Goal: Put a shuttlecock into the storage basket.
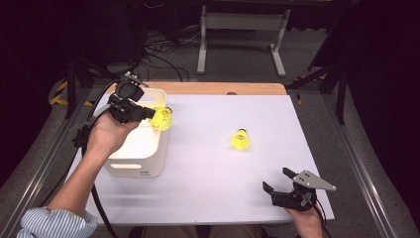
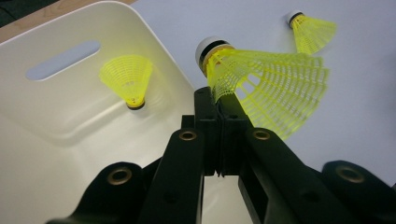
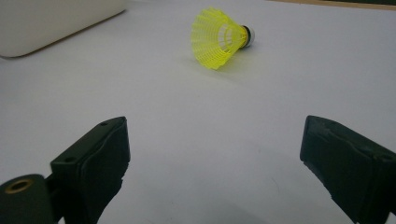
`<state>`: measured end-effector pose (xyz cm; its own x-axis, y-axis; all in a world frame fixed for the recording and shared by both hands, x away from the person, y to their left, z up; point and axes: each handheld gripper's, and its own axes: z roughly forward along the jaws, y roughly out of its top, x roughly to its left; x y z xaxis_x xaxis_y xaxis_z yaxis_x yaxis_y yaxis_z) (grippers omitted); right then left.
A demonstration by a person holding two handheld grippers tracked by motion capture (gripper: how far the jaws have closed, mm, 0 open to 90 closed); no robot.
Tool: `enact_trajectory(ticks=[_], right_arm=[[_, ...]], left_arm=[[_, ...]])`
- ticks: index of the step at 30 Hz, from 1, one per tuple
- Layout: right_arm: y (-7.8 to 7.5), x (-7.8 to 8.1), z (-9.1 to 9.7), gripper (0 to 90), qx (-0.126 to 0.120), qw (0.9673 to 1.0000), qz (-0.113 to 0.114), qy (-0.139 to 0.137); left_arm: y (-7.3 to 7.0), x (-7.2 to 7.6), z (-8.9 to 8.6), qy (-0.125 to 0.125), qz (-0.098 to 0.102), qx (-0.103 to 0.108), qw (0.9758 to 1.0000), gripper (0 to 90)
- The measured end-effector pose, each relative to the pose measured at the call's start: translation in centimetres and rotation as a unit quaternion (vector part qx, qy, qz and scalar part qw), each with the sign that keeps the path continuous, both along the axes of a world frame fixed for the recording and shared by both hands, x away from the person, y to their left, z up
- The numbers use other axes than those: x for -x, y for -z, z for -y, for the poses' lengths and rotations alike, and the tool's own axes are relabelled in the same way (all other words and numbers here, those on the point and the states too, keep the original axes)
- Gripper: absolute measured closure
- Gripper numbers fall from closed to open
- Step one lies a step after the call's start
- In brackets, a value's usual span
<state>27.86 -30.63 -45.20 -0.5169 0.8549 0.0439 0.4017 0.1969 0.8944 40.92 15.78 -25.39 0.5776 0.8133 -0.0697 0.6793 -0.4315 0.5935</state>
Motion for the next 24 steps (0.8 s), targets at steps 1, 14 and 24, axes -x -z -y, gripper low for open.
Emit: enact_trajectory(ticks=[1, 14, 24], right_arm=[[0.0, 0.0, 0.0, 8.9, 0.000, 1.0000, 0.000, 0.000], [0.0, 0.0, 0.0, 9.0, -0.001, 1.0000, 0.000, 0.001], [0.0, -0.1, 0.0, 9.1, 0.000, 1.0000, -0.002, 0.000]], left_arm=[[0.0, 0.0, -0.2, -0.002, 0.000, -0.001, 1.0000, 89.1], [0.5, -0.2, -1.2, -0.020, 0.001, -0.009, 0.9997, 89.1], [1.5, -0.6, -2.2, -0.037, -0.004, -0.017, 0.9992, 89.1]])
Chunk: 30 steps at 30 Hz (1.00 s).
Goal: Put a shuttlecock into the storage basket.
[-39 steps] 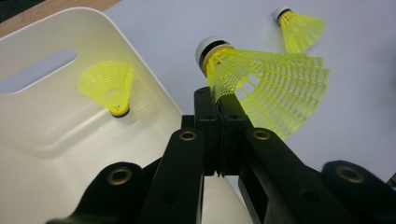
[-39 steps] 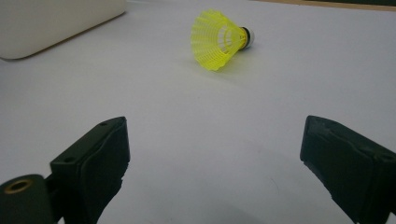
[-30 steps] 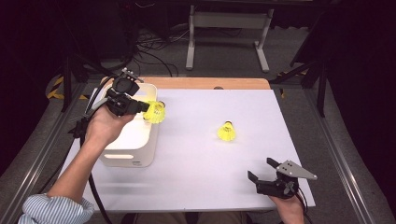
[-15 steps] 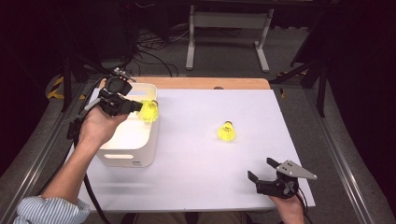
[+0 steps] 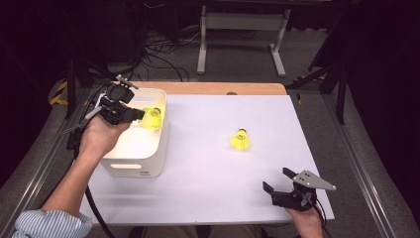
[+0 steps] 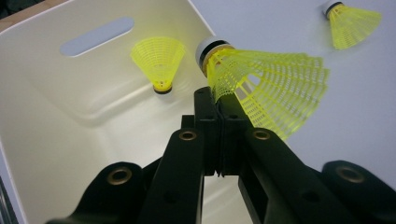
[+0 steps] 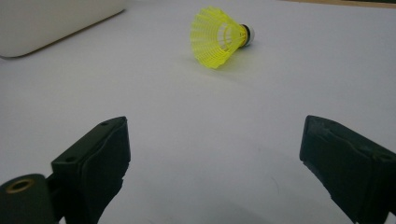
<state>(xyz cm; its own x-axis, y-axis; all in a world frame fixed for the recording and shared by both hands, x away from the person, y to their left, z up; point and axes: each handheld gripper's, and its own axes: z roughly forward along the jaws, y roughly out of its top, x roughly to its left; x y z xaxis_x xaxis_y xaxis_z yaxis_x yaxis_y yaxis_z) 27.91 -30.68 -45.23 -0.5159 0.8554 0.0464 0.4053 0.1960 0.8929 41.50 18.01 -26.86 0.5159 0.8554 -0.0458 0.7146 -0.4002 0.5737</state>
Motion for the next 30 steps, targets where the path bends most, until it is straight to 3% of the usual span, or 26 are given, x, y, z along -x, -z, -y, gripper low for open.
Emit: enact_trajectory(ticks=[30], right_arm=[[0.0, 0.0, 0.0, 9.2, 0.000, 1.0000, 0.001, -0.001]], left_arm=[[2.3, -1.2, -1.7, -0.041, -0.007, -0.013, 0.9990, 89.1]])
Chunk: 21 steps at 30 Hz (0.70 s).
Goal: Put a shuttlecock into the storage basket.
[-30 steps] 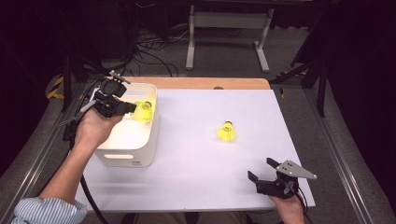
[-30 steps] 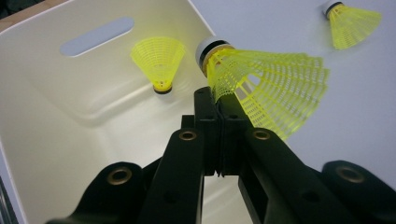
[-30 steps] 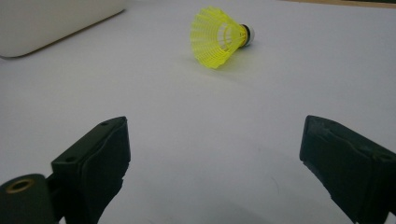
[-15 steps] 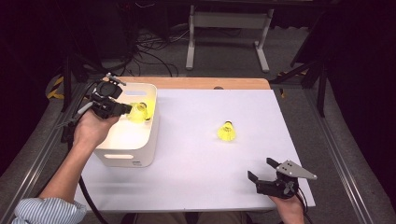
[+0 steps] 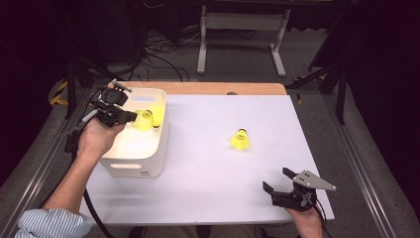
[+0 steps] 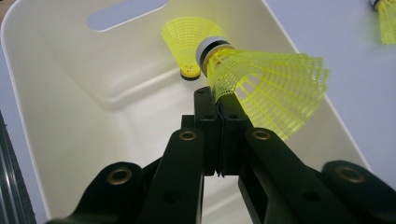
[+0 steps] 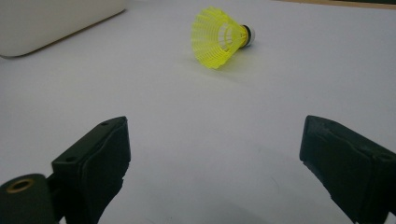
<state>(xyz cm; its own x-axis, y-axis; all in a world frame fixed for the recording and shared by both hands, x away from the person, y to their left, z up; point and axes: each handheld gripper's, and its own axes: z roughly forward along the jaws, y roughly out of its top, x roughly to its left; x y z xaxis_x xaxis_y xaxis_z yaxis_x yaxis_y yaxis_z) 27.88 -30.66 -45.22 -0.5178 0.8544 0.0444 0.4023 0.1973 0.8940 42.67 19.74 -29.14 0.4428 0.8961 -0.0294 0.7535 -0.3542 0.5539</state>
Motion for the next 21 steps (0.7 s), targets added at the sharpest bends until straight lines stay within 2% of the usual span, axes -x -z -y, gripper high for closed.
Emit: enact_trajectory(ticks=[21], right_arm=[[0.0, 0.0, 0.0, 9.2, 0.001, 1.0000, -0.001, -0.002]], left_arm=[[1.7, -1.0, -0.2, -0.013, -0.013, -0.002, 0.9998, 89.0]])
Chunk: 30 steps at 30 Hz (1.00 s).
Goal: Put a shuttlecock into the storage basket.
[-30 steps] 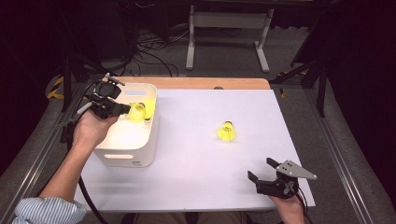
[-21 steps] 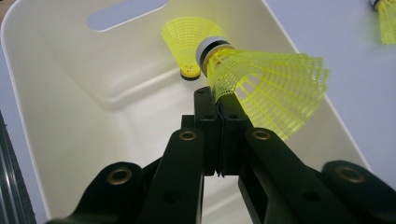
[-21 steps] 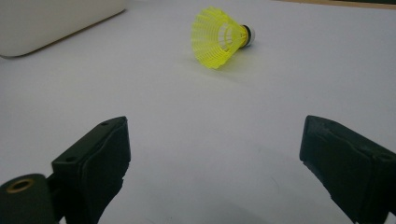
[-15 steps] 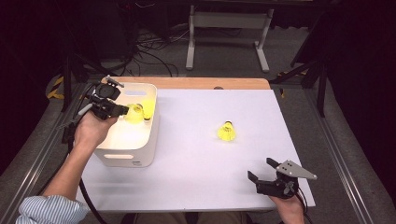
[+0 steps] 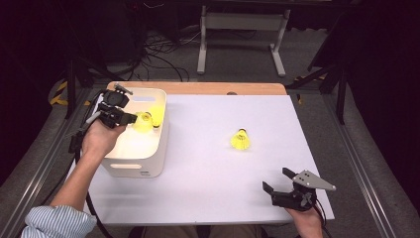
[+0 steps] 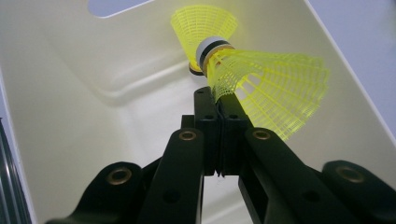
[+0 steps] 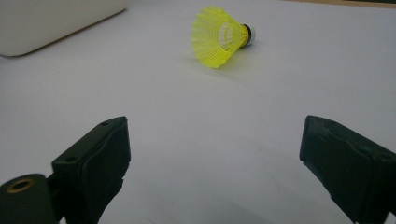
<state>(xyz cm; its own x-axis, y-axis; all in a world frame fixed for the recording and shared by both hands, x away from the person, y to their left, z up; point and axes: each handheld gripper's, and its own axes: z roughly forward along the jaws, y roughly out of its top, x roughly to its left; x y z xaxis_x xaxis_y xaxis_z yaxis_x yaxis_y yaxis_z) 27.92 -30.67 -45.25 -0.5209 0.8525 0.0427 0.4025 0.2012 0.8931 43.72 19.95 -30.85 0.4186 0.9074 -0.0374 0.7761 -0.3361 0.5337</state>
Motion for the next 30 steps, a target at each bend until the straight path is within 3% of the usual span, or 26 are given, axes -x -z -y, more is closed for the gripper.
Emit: enact_trajectory(ticks=[30], right_arm=[[0.0, -0.1, 0.0, 9.3, -0.001, 1.0000, -0.003, -0.001]], left_arm=[[3.1, -2.3, 0.1, -0.019, -0.029, -0.007, 0.9994, 88.9]])
